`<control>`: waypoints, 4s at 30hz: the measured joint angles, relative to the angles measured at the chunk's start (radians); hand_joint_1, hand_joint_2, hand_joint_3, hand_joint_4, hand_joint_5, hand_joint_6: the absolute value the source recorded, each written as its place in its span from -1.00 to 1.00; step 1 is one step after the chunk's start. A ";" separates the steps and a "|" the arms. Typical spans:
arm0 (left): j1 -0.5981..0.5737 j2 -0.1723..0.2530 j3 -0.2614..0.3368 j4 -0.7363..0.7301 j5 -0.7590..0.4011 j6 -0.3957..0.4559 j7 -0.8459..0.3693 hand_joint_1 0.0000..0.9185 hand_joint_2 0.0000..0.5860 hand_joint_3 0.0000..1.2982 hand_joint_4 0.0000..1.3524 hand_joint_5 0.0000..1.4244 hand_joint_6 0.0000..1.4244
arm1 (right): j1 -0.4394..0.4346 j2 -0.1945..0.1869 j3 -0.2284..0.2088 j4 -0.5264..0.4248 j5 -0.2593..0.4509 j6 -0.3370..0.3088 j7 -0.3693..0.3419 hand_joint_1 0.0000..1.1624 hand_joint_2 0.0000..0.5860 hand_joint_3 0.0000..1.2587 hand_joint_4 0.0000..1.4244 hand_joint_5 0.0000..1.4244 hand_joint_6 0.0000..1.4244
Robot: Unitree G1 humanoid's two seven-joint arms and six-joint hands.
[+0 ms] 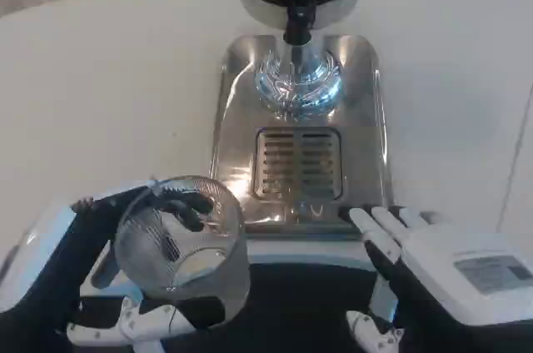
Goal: Grasp the cup under the faucet to collect the drink, then remove the cup.
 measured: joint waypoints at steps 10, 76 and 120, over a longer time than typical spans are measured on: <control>-0.004 -0.001 0.000 0.001 0.000 0.000 0.000 0.22 -0.82 0.58 0.80 1.00 1.00 | -0.009 0.000 -0.005 0.000 0.000 0.000 0.013 -0.74 0.94 -1.00 -1.00 -1.00 -1.00; -0.923 -0.175 -0.334 1.141 0.327 0.006 0.477 0.16 -0.97 0.20 0.26 0.55 0.77 | -0.004 -0.009 -0.077 0.000 0.004 0.033 0.124 -0.75 0.90 -1.00 -1.00 -1.00 -1.00; -0.913 -0.041 -0.363 1.067 0.324 0.002 0.480 -0.94 -1.00 -1.00 -1.00 -0.85 -0.80 | -0.043 -0.001 -0.045 0.055 0.012 0.074 0.091 -0.81 0.68 -1.00 -1.00 -1.00 -1.00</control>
